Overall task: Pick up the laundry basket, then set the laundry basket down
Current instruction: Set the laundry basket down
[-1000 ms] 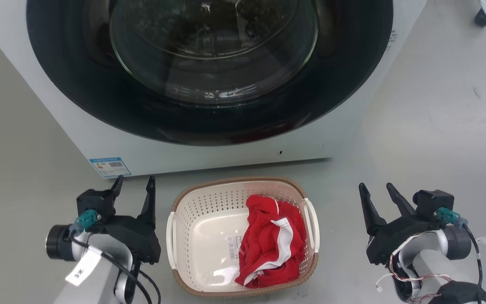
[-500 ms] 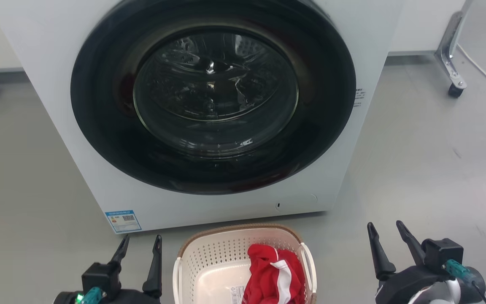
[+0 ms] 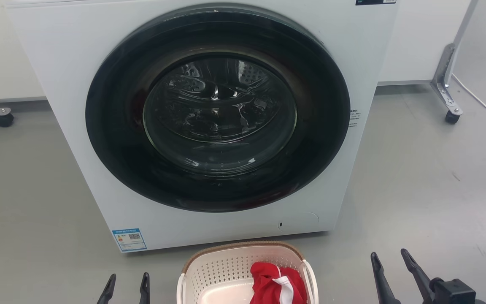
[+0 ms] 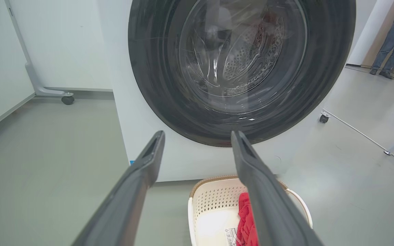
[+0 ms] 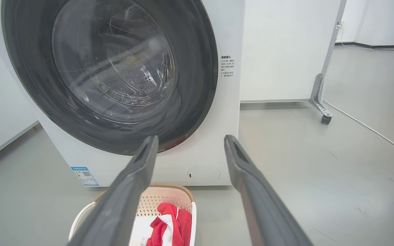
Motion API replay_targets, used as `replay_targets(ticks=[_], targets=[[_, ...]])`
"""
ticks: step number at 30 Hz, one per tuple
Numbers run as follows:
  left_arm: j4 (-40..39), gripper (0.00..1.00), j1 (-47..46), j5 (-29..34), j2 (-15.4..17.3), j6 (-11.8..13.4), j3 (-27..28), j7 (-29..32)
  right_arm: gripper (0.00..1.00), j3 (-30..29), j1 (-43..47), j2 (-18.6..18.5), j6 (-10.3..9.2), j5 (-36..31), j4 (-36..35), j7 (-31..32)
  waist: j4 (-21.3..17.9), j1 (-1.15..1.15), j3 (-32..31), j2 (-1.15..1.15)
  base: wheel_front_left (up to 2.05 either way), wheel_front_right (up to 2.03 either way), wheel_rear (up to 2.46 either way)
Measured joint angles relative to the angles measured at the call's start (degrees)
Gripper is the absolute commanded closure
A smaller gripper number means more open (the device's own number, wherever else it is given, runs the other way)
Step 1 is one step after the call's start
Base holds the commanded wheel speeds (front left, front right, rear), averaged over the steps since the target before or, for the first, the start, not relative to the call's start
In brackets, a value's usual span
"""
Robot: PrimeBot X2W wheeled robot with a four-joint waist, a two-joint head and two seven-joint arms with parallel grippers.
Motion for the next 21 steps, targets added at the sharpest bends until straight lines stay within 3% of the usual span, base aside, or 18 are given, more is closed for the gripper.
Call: replay_targets(ticks=[9, 21], targets=[[-2.6, 0.00, 4.4, 1.0, -1.7, 0.1, 4.8, 0.0, 0.00, -3.0, 5.5, -0.8, -0.89, -1.3, -5.3, 0.0, 0.3, 0.01, 0.1, 0.01, 0.00, 0.00, 0.00], [-5.0, 0.00, 5.6, 4.1, -2.8, 0.1, 6.7, 1.2, 0.00, -5.1, 8.6, -0.8, -0.96, -3.0, -7.9, 0.0, 0.6, 0.01, 0.4, 0.01, 0.00, 0.00, 0.00]])
